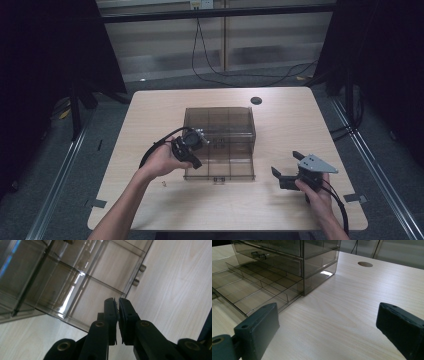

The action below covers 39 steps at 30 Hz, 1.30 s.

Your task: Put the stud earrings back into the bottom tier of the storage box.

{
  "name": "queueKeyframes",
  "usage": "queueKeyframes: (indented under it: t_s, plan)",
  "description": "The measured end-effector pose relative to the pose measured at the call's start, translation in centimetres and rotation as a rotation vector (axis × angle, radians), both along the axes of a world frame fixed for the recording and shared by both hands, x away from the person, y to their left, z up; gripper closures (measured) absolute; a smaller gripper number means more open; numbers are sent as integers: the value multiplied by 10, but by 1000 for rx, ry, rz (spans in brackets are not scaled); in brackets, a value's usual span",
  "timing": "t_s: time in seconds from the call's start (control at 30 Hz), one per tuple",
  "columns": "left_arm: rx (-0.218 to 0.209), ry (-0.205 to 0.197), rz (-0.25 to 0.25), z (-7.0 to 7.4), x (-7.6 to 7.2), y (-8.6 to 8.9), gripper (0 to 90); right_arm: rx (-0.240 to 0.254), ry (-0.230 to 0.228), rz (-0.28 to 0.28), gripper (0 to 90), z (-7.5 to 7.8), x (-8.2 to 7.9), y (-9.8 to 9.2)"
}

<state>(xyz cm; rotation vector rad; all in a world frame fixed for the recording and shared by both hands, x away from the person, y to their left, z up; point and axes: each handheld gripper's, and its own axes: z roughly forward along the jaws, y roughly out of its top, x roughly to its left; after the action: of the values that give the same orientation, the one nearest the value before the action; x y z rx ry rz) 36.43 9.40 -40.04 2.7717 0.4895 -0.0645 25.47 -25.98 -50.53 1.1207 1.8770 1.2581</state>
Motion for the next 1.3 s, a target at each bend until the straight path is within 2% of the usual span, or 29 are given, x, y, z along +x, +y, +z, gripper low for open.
queueKeyframes:
  t_s: [0.1,0.17,0.2,0.23,0.3,0.53,0.63,0.73,0.93,0.97,1.0,1.1,1.13,1.2,1.3]
  plan:
    - [-8,-6,-7,3,2,-6,855,-1,-2,0,40,0,0,0]
    - [-4,1,-10,5,2,-12,854,0,-1,1,40,0,0,0]
    - [9,-3,-33,4,3,-17,854,0,-3,1,40,0,0,0]
    - [9,-3,-33,4,3,-17,853,-1,-4,2,40,0,0,0]
    - [13,14,-34,1,5,-25,854,-5,-4,3,40,0,0,0]
    - [19,28,-45,-6,10,-39,853,-1,-2,2,40,0,0,0]
    - [21,42,-44,-12,12,-47,853,0,-3,2,40,0,0,0]
    - [45,59,-56,-20,15,-55,853,0,-2,2,40,0,0,0]
    - [58,78,-37,-32,18,-59,852,0,-3,4,40,0,0,0]
    - [73,75,-54,-33,20,-59,851,1,-3,5,40,0,0,0]
    - [53,82,-20,-37,19,-60,851,0,-3,2,40,0,0,0]
    - [67,82,-46,-39,21,-61,851,1,-3,5,40,0,0,0]
    - [57,87,-14,-44,19,-63,850,-1,-1,5,40,0,0,0]
    - [69,90,-32,-48,21,-64,850,-1,-3,6,40,0,0,0]
    - [66,95,-28,-53,19,-66,849,0,0,4,40,0,0,0]
